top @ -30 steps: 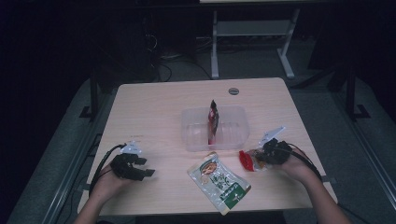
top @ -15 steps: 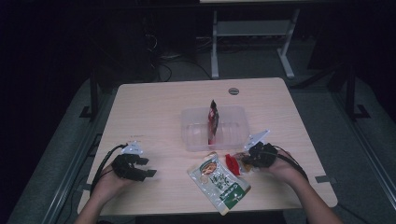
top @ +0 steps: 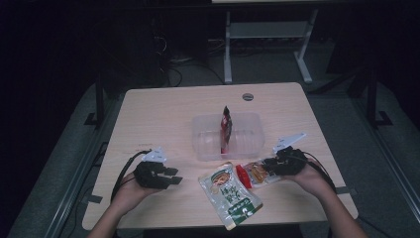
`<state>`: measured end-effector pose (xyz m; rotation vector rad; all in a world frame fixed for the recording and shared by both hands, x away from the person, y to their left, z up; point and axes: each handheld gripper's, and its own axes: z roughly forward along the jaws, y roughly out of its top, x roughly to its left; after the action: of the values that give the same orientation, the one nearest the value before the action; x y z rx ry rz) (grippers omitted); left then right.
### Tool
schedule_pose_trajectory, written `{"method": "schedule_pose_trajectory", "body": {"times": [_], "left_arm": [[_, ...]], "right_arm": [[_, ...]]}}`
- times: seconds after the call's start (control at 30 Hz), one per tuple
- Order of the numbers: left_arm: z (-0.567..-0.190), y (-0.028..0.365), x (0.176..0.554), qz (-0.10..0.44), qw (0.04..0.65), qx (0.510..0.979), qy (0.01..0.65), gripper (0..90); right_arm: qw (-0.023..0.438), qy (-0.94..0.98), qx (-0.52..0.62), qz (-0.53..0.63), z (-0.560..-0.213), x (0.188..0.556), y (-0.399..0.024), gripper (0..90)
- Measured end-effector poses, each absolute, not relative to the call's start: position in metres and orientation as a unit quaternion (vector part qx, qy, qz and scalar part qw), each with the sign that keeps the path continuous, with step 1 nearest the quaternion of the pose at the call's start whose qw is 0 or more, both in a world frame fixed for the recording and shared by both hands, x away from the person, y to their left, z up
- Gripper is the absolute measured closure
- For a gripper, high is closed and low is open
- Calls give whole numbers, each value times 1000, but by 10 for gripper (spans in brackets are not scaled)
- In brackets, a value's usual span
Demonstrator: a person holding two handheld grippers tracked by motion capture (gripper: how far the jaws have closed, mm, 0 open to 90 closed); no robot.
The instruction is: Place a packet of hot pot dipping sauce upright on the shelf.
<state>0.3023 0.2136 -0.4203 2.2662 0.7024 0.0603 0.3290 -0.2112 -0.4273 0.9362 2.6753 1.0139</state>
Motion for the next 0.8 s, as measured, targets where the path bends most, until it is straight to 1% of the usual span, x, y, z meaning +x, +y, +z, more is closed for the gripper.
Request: {"method": "schedule_pose_trajectory", "body": {"times": [0.13, 0.23, 0.43, 0.57, 0.8], "left_arm": [[-414, 189, 304, 20, 379, 892, 247, 787], [-409, 171, 306, 16, 377, 898, 226, 894], [-404, 131, 314, 9, 388, 901, 196, 897], [-405, 101, 322, 4, 389, 904, 177, 897], [-413, 56, 335, 1, 383, 909, 161, 897]], "right_arm": [[71, 870, 346, 344, -425, 322, -228, 553], [81, 860, 366, 347, -424, 318, -242, 502], [85, 846, 398, 345, -426, 321, -260, 454], [78, 846, 404, 339, -431, 323, -265, 427], [71, 843, 411, 339, -435, 324, -268, 395]]}}
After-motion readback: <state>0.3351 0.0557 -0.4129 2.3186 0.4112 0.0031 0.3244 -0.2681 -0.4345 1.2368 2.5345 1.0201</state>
